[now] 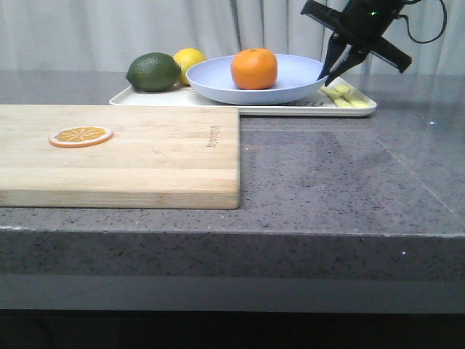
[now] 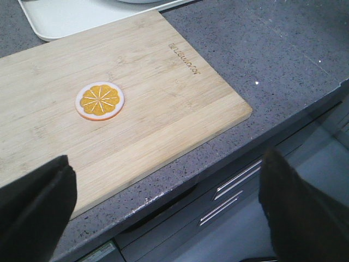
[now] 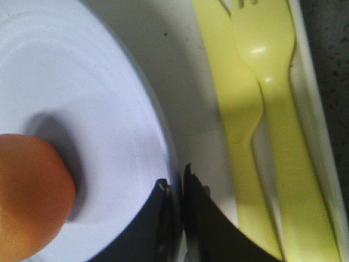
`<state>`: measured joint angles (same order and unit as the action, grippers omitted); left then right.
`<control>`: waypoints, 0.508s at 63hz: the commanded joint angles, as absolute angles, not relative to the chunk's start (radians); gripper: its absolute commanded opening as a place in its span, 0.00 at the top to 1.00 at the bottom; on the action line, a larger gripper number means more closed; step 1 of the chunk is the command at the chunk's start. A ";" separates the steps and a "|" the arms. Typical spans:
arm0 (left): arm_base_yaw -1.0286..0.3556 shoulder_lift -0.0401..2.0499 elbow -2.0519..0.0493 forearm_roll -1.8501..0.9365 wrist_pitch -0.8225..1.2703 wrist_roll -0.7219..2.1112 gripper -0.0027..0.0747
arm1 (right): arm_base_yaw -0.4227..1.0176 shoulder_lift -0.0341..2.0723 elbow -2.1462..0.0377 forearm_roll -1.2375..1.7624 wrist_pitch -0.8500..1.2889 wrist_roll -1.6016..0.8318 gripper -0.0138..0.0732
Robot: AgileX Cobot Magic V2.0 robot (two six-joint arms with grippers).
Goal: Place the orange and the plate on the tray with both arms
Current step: 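Slide the blue plate with the orange onto the white tray, then open the right gripper and lift it away from the plate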
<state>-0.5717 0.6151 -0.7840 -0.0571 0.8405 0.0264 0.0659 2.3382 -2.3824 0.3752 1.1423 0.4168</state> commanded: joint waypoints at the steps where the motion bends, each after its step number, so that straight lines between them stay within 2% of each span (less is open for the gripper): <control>1: -0.572 0.617 -0.812 -0.071 0.763 0.017 0.11 | 0.063 2.263 -2.420 0.421 1.075 0.426 0.71; 16: -0.572 0.617 -0.812 -0.071 0.763 0.017 0.11 | 0.063 2.263 -2.420 0.420 1.063 0.426 0.54; 32: -0.572 0.617 -0.812 -0.071 0.763 0.017 0.11 | 0.052 2.208 -2.420 0.362 1.118 0.427 0.54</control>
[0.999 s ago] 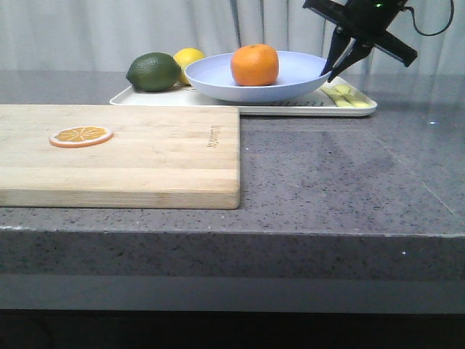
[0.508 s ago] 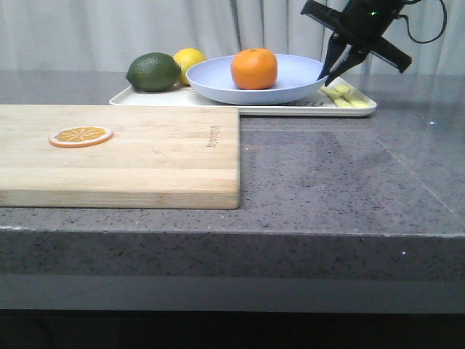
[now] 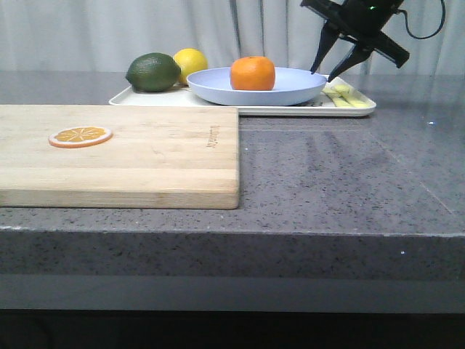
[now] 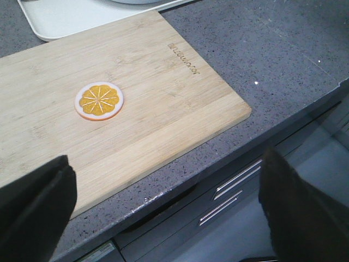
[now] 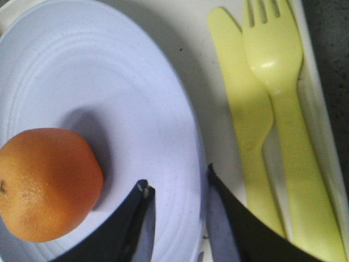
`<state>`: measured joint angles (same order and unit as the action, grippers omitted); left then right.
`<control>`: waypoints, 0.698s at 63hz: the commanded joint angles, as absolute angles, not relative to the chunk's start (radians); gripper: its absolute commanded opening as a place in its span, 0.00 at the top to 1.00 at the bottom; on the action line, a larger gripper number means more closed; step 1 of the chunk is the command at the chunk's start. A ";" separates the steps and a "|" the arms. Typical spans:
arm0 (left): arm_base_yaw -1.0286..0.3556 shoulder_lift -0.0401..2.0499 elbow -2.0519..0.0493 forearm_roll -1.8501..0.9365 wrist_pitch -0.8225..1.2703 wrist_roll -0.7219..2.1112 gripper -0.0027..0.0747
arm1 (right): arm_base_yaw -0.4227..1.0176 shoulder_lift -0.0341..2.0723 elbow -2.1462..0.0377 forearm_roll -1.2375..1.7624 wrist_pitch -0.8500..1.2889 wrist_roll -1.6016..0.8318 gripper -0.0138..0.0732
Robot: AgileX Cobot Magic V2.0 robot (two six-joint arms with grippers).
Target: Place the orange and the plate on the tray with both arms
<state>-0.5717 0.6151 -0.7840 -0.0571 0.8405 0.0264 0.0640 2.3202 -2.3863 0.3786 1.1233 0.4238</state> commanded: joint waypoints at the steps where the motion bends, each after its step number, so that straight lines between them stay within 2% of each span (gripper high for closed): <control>1: -0.572 0.617 -0.812 -0.071 0.763 0.017 0.11 | 0.052 2.202 -2.420 0.349 1.126 0.427 0.54; 13: -0.572 0.617 -0.812 -0.071 0.763 0.017 0.11 | 0.052 2.108 -2.420 0.187 1.232 0.405 0.54; 32: -0.572 0.617 -0.812 -0.071 0.763 0.017 0.11 | 0.052 1.914 -2.411 0.184 1.333 0.180 0.54; 44: -0.572 0.617 -0.812 -0.071 0.763 0.017 0.11 | 0.052 1.733 -2.235 0.180 1.316 0.089 0.54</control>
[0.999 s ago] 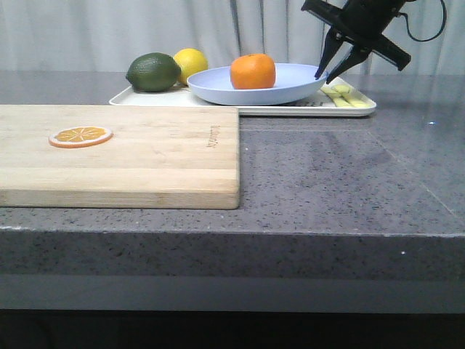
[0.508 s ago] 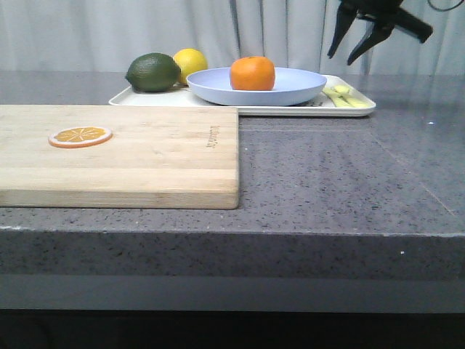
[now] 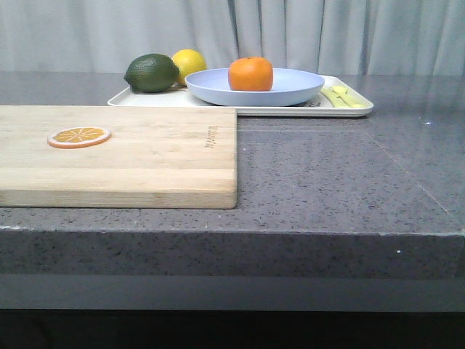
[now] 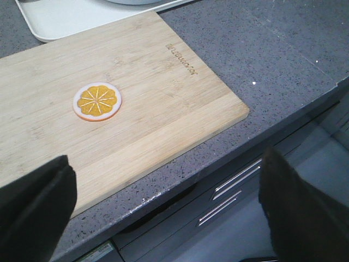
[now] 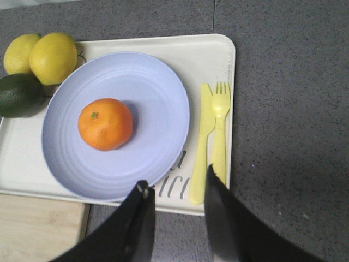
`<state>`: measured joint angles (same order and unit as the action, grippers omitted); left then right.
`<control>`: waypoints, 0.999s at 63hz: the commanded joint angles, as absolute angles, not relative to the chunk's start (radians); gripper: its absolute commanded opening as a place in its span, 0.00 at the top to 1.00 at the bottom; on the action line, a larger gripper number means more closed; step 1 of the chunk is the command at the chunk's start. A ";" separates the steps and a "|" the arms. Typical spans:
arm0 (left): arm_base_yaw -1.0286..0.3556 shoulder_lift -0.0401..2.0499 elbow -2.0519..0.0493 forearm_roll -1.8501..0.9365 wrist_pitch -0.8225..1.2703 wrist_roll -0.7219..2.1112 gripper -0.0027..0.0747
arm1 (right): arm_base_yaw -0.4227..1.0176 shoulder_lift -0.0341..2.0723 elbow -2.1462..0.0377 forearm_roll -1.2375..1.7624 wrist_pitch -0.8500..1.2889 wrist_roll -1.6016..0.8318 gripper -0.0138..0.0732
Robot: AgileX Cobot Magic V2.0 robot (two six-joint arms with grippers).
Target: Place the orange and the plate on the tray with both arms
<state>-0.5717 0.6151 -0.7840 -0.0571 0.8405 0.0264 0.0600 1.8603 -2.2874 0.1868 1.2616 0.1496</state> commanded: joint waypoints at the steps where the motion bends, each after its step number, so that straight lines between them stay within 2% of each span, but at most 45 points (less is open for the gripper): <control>1: -0.572 0.617 -0.812 -0.071 0.763 0.017 0.11 | 0.052 1.717 -2.218 0.179 1.308 0.070 0.54; 24: -0.572 0.617 -0.803 -0.071 0.770 0.017 0.11 | 0.052 1.246 -1.685 0.170 1.048 -0.098 0.54; 44: -0.572 0.617 -0.803 -0.071 0.773 0.017 0.11 | 0.052 0.861 -1.223 0.107 0.883 -0.107 0.54; 63: -0.572 0.617 -0.803 -0.071 0.773 0.017 0.11 | 0.052 0.551 -0.861 0.142 0.854 -0.097 0.54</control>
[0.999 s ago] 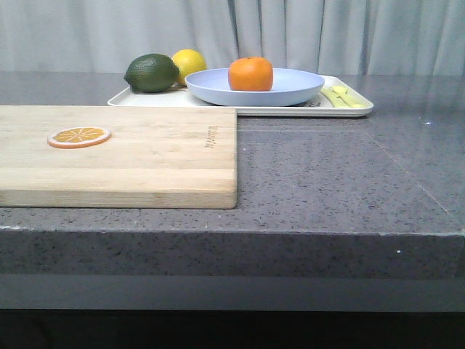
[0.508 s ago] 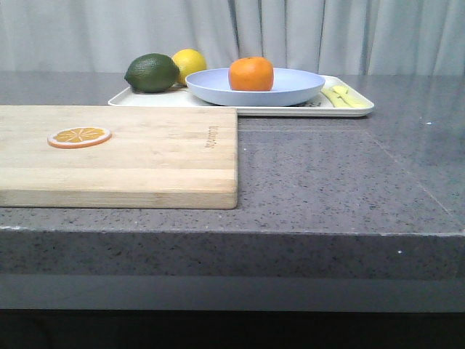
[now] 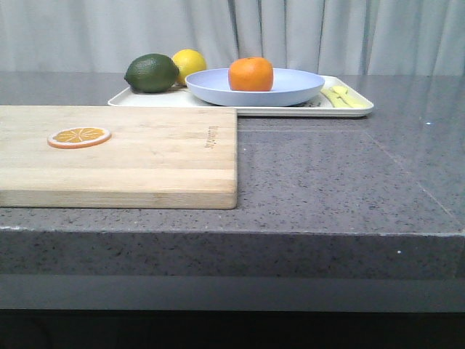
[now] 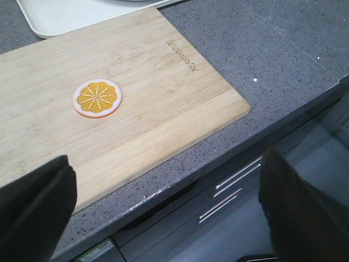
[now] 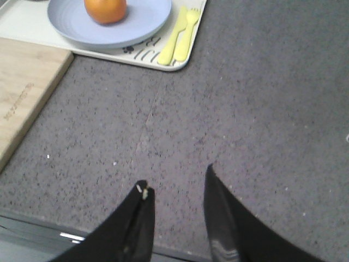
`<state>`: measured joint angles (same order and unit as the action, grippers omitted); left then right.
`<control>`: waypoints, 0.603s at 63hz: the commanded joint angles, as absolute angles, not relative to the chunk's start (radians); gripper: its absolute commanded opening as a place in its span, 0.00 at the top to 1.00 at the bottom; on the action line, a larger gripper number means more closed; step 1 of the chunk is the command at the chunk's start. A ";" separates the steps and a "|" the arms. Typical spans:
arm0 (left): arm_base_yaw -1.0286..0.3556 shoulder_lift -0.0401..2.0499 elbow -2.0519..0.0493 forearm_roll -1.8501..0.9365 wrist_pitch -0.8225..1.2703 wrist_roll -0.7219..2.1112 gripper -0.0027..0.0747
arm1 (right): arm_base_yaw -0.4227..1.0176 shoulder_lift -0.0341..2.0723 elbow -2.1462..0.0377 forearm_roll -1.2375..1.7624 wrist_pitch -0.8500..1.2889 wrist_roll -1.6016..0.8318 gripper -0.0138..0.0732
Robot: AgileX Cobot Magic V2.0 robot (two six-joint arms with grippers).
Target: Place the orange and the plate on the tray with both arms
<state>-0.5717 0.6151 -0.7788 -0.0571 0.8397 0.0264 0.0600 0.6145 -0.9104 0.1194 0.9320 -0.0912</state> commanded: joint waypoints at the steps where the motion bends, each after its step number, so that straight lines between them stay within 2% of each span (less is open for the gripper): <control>1: -0.572 0.617 -0.803 -0.071 0.773 0.017 0.11 | 0.052 0.541 -0.849 0.144 0.856 -0.097 0.54; 10: -0.572 0.617 -0.803 -0.071 0.773 0.017 0.11 | 0.052 0.464 -0.773 0.147 0.861 -0.096 0.54; 24: -0.572 0.617 -0.803 -0.071 0.771 0.017 0.13 | 0.052 0.455 -0.765 0.147 0.866 -0.096 0.54; 33: -0.572 0.617 -0.803 -0.071 0.771 0.017 0.29 | 0.052 0.455 -0.765 0.147 0.867 -0.096 0.55; 34: -0.572 0.617 -0.803 -0.071 0.771 0.017 0.36 | 0.052 0.455 -0.765 0.147 0.868 -0.096 0.57; 38: -0.572 0.617 -0.803 -0.071 0.771 0.017 0.47 | 0.052 0.455 -0.765 0.147 0.868 -0.096 0.66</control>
<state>-0.5717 0.6151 -0.7788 -0.0571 0.8415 0.0264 0.0600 0.4507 -0.7434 0.1352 0.9348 -0.0893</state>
